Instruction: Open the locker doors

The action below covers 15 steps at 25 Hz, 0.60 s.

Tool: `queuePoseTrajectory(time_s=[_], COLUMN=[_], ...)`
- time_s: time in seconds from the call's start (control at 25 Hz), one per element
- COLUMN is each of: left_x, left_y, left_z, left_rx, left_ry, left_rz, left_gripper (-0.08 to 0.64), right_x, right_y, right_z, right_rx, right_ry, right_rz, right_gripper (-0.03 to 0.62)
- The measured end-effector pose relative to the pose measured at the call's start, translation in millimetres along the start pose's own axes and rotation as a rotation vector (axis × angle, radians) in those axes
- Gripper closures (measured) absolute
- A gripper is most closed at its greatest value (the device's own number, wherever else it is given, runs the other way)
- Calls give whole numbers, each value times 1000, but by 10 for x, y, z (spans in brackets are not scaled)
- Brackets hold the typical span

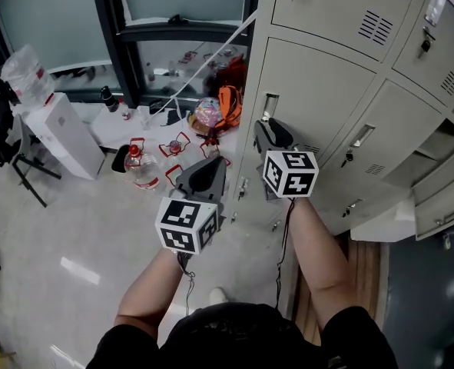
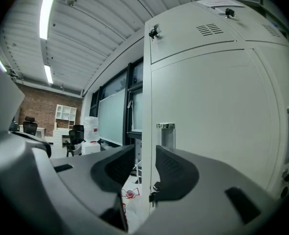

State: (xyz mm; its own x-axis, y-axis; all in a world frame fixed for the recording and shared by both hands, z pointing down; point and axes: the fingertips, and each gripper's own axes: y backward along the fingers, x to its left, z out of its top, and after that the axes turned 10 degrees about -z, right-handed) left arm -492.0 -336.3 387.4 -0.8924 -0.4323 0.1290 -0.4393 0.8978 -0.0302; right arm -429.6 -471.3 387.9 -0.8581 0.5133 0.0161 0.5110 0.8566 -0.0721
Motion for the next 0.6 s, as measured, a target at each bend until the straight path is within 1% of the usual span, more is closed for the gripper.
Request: queuePoseTrajectory(time_s=[0.12, 0.32, 0.6], left_x=[92, 222, 342], left_y=[-25, -88, -117], left_z=[-7, -53, -98], left_rx=[-4, -1, 9], left_ry=[4, 12, 15], left_rz=[-14, -29, -39], left_gripper=[561, 561, 561], right_x=[-7, -76, -44], right_y=[-192, -443, -654], right_z=[-44, -125, -188], right_rx=[15, 39, 54], right_ry=[14, 3, -11], right_rz=[-28, -74, -81], right_gripper=[451, 420, 422])
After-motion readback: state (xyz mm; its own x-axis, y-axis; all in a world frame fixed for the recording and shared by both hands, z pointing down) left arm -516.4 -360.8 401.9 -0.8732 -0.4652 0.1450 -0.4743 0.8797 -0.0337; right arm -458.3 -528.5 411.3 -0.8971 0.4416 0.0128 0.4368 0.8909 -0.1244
